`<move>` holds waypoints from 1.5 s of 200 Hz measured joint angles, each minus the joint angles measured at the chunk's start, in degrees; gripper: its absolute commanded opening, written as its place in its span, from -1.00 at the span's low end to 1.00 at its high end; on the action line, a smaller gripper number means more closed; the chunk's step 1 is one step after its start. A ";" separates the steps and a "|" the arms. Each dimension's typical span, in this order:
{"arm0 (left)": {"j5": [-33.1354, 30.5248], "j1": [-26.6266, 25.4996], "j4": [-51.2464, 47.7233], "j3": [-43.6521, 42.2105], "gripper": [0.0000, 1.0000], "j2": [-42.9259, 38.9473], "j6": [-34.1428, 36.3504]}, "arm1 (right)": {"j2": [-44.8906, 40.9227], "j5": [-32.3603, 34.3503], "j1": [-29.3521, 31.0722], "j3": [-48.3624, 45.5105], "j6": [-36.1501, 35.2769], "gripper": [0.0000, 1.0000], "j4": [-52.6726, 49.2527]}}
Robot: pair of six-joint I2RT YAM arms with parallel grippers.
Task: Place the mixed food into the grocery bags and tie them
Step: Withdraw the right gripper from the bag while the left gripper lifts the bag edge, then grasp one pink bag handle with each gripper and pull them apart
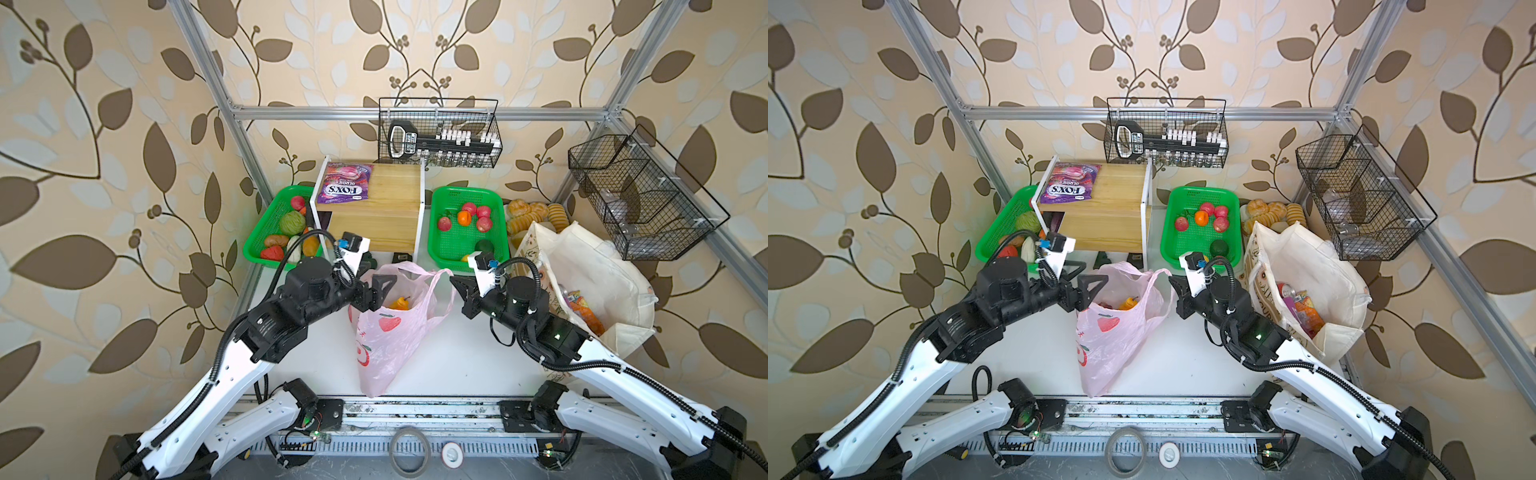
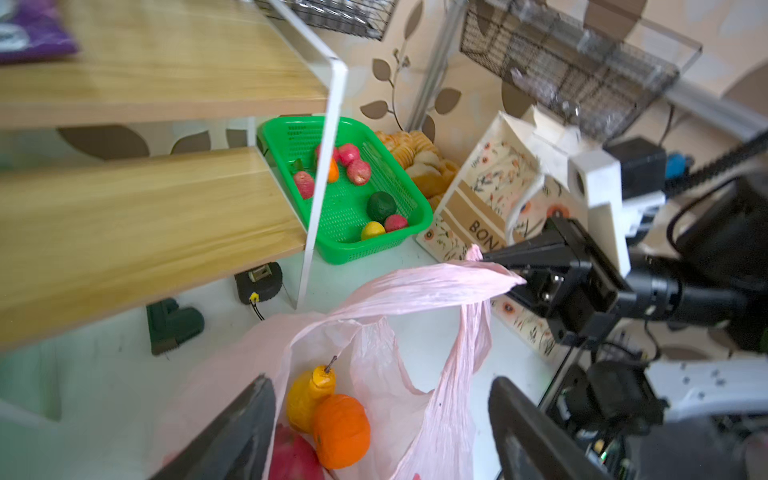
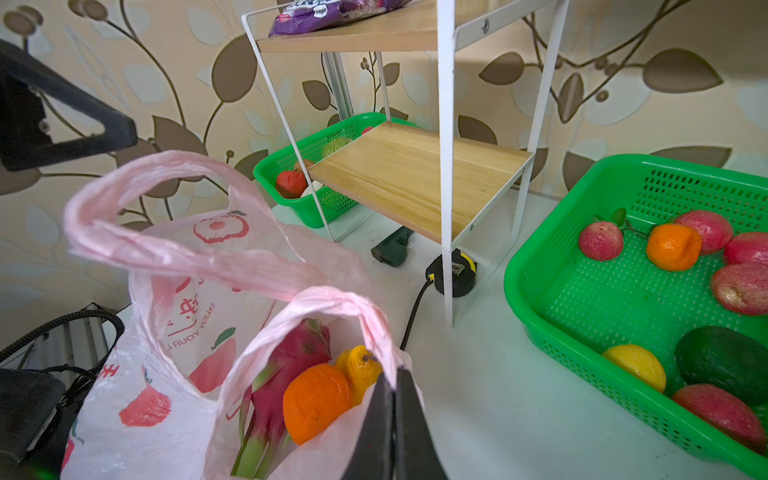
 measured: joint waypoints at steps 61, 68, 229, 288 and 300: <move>-0.35 -6.40 -4.09 6.78 0.83 11.52 27.85 | 0.07 -0.24 0.00 0.00 0.02 -1.00 0.13; -1.90 -7.52 -4.28 8.09 0.83 13.05 30.38 | 0.07 -0.26 0.00 0.00 0.02 -1.00 0.13; -17.14 -10.95 0.09 16.17 -1.00 12.81 18.45 | -2.95 1.95 -1.44 6.67 0.20 -1.00 -4.04; -32.65 -10.91 1.29 7.63 -1.00 -9.05 -3.89 | -3.91 0.37 -2.34 17.51 -1.40 -1.00 -0.20; -34.01 -10.91 0.17 5.77 -1.00 -10.95 -8.07 | -2.99 -1.75 -2.27 18.01 -1.95 -1.00 0.83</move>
